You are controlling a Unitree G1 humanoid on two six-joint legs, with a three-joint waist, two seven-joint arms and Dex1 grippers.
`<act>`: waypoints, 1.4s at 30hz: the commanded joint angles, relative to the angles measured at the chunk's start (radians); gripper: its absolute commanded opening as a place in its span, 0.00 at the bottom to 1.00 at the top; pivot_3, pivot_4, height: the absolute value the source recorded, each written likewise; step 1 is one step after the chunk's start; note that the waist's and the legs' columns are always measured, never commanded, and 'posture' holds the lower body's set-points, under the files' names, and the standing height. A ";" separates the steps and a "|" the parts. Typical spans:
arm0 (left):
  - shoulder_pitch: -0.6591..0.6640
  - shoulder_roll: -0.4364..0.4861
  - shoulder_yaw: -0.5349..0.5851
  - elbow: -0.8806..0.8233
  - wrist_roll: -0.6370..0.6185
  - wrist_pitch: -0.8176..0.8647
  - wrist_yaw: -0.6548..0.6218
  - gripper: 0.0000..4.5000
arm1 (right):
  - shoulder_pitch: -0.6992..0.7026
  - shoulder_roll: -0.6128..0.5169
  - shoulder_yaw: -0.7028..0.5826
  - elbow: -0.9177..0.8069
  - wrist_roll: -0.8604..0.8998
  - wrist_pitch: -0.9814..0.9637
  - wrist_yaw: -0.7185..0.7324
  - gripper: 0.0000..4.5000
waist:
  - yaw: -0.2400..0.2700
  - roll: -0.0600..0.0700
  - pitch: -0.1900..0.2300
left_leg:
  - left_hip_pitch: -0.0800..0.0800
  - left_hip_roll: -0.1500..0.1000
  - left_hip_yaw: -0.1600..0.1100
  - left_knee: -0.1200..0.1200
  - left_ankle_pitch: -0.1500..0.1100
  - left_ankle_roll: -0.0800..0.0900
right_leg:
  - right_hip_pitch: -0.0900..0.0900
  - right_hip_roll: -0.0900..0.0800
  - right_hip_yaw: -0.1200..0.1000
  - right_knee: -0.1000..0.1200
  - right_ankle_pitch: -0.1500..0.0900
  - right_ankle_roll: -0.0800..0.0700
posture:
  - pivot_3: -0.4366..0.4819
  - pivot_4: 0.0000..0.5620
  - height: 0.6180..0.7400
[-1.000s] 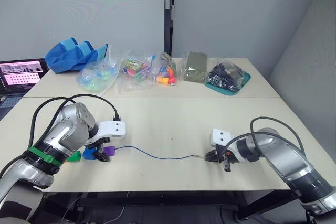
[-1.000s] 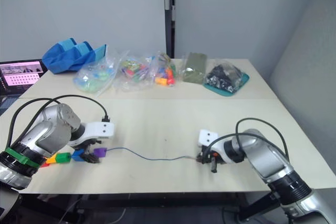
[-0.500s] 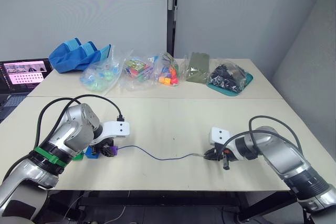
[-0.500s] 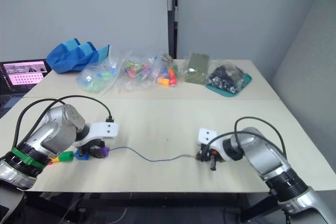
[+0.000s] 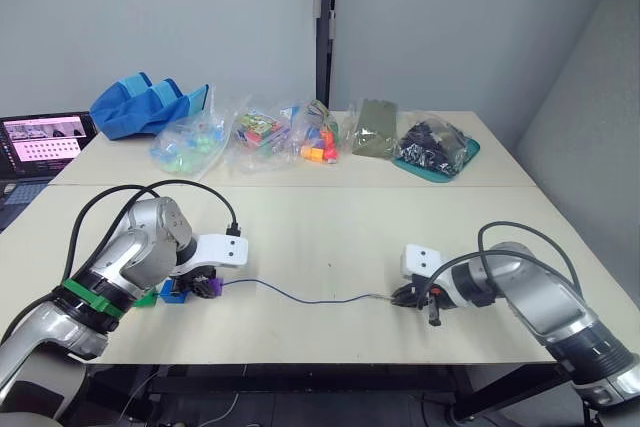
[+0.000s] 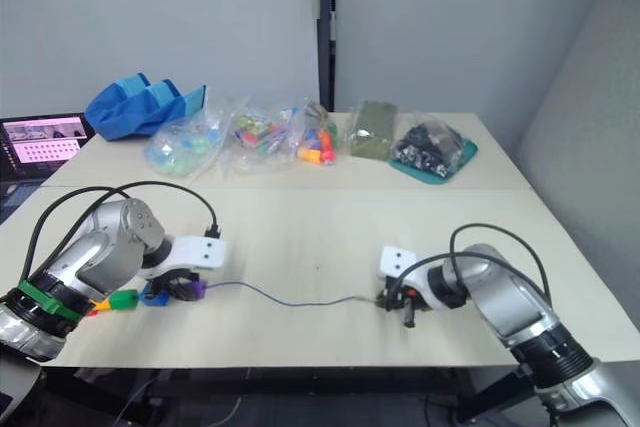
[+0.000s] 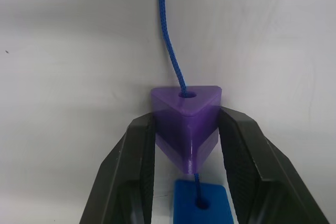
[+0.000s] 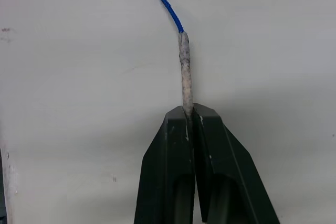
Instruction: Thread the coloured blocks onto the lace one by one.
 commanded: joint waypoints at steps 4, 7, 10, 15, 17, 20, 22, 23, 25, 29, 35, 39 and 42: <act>0.006 0.097 -0.007 0.045 0.010 -0.090 -0.052 0.28 | 0.022 -0.086 -0.058 0.082 -0.018 -0.052 0.014 0.00 | -0.001 -0.001 0.001 | -0.001 0.000 0.000 0.000 0.000 0.000 | -0.001 0.000 0.000 0.000 0.000 0.000 | 0.48 0.27 0.81; 0.018 0.127 -0.023 0.028 -0.004 -0.088 -0.057 0.28 | 0.031 -0.109 -0.074 0.110 -0.019 -0.067 0.014 0.00 | 0.000 -0.002 0.001 | -0.001 0.000 0.000 0.000 0.000 0.000 | 0.000 0.000 0.000 -0.001 0.000 0.000 | 0.48 0.27 0.81; 0.029 0.144 -0.021 0.020 -0.008 -0.089 -0.057 0.28 | 0.043 -0.131 -0.088 0.127 -0.020 -0.069 0.014 0.00 | 0.001 -0.002 0.001 | -0.001 0.000 0.000 0.000 0.000 0.000 | 0.000 0.000 0.000 -0.001 0.000 0.000 | 0.48 0.27 0.81; 0.029 0.146 -0.012 0.022 -0.002 -0.107 -0.057 0.28 | 0.057 -0.144 -0.100 0.137 -0.016 -0.080 0.018 0.00 | 0.001 -0.002 0.001 | -0.001 0.000 0.000 0.000 0.000 0.000 | 0.000 0.000 0.000 -0.001 0.000 0.000 | 0.48 0.27 0.81; 0.028 0.141 -0.005 0.024 -0.002 -0.118 -0.057 0.28 | 0.058 -0.140 -0.097 0.136 -0.014 -0.083 0.021 0.00 | 0.001 -0.002 0.001 | -0.001 0.000 0.000 0.000 0.000 0.000 | 0.000 0.000 0.000 -0.001 0.000 0.000 | 0.48 0.27 0.81; 0.029 0.133 0.001 0.024 0.000 -0.129 -0.055 0.28 | 0.060 -0.118 -0.083 0.126 -0.011 -0.089 0.020 0.00 | 0.001 -0.002 0.001 | -0.001 0.000 0.000 0.000 0.000 0.000 | 0.000 0.000 0.000 -0.001 0.000 0.000 | 0.48 0.27 0.81; 0.030 0.125 0.004 0.023 -0.001 -0.132 -0.052 0.28 | 0.059 -0.100 -0.071 0.121 -0.011 -0.089 0.016 0.00 | 0.001 -0.002 0.001 | -0.001 0.000 0.000 0.000 0.000 0.000 | 0.000 0.000 0.000 -0.001 0.000 0.000 | 0.48 0.27 0.81; 0.033 0.127 0.004 0.018 -0.002 -0.140 -0.053 0.28 | 0.059 -0.091 -0.063 0.117 -0.009 -0.081 0.018 0.00 | 0.000 -0.002 0.001 | -0.001 0.000 0.000 0.000 0.000 0.000 | 0.000 0.000 0.000 -0.001 0.000 0.000 | 0.48 0.27 0.81; 0.038 0.126 0.009 0.014 -0.004 -0.142 -0.052 0.28 | 0.061 -0.076 -0.049 0.109 -0.011 -0.080 0.021 0.00 | 0.000 -0.002 0.001 | 0.000 0.000 0.000 0.000 0.000 0.000 | 0.000 0.000 0.000 -0.001 0.000 0.000 | 0.48 0.27 0.81; 0.052 0.132 0.018 0.012 -0.002 -0.151 -0.053 0.28 | 0.058 -0.048 -0.034 0.112 -0.033 -0.093 0.009 0.00 | -0.004 -0.003 0.001 | 0.001 0.000 0.000 0.000 0.000 0.000 | 0.001 0.000 0.000 -0.001 0.000 0.000 | 0.48 0.27 0.81; 0.077 0.143 0.037 -0.006 -0.005 -0.154 -0.056 0.28 | 0.034 0.009 -0.012 0.104 -0.057 -0.095 0.014 0.00 | -0.013 -0.005 0.000 | 0.001 0.000 0.000 0.000 0.000 0.000 | 0.001 0.000 0.000 0.000 0.000 0.000 | 0.48 0.27 0.81; 0.084 0.134 0.054 -0.009 -0.005 -0.143 -0.049 0.28 | 0.022 0.027 -0.005 0.091 -0.067 -0.101 0.030 0.00 | -0.017 -0.005 -0.001 | 0.001 0.000 0.000 0.000 0.000 0.001 | 0.001 0.000 0.000 0.000 0.000 0.000 | 0.48 0.27 0.81; 0.089 0.135 0.056 -0.011 -0.002 -0.143 -0.051 0.28 | 0.012 0.040 -0.006 0.091 -0.072 -0.094 0.029 0.00 | -0.017 -0.005 0.000 | 0.001 0.000 0.000 0.000 0.000 0.001 | 0.001 0.000 0.000 0.000 0.000 0.000 | 0.48 0.27 0.81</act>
